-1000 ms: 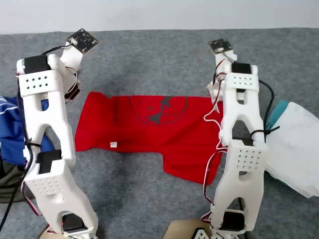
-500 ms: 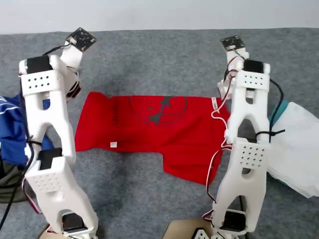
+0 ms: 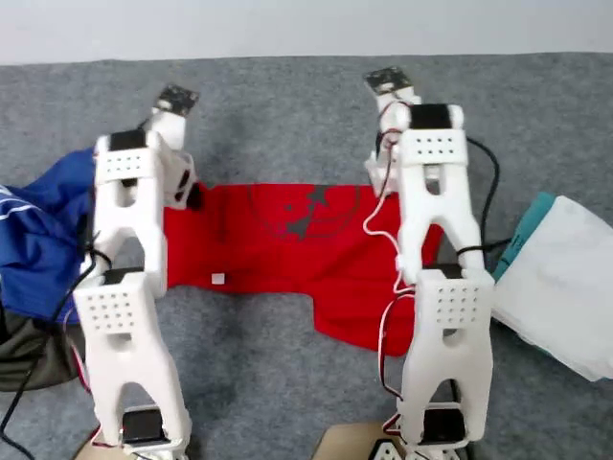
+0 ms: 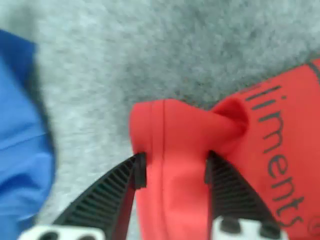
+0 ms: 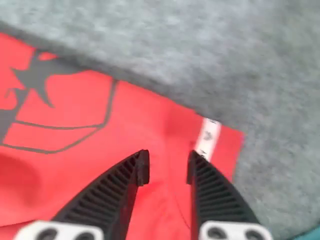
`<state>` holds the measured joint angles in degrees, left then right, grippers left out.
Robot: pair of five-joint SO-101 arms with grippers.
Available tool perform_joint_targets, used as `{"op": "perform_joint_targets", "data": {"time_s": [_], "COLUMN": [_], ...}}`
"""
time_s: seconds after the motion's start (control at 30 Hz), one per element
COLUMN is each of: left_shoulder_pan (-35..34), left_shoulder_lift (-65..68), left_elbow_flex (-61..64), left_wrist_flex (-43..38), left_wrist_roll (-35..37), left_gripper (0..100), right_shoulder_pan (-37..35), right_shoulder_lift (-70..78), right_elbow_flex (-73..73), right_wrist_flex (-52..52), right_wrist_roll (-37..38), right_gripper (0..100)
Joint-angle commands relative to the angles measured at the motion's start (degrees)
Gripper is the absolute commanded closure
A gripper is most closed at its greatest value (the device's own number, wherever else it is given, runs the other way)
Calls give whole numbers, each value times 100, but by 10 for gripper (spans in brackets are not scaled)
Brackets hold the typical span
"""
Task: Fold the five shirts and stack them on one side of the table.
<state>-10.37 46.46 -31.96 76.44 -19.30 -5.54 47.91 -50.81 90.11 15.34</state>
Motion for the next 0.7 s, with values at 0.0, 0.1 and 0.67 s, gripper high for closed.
{"op": "perform_joint_targets", "data": {"time_s": [0.0,0.1,0.67], "left_shoulder_pan": [26,-62,-343], "left_shoulder_lift": [105,352,897], "left_elbow_flex": [-418,-769,-3512], "left_wrist_flex": [-53,-62,1741], "left_wrist_roll": [62,62,35], "left_gripper": [826,848,878], "right_shoulder_pan": [163,488,338], "right_shoulder_lift": [259,514,-409], "right_elbow_flex": [-264,-264,-264], "right_wrist_flex": [-233,-391,-347], "right_wrist_roll": [-26,-26,-26], "right_gripper": [926,941,941]}}
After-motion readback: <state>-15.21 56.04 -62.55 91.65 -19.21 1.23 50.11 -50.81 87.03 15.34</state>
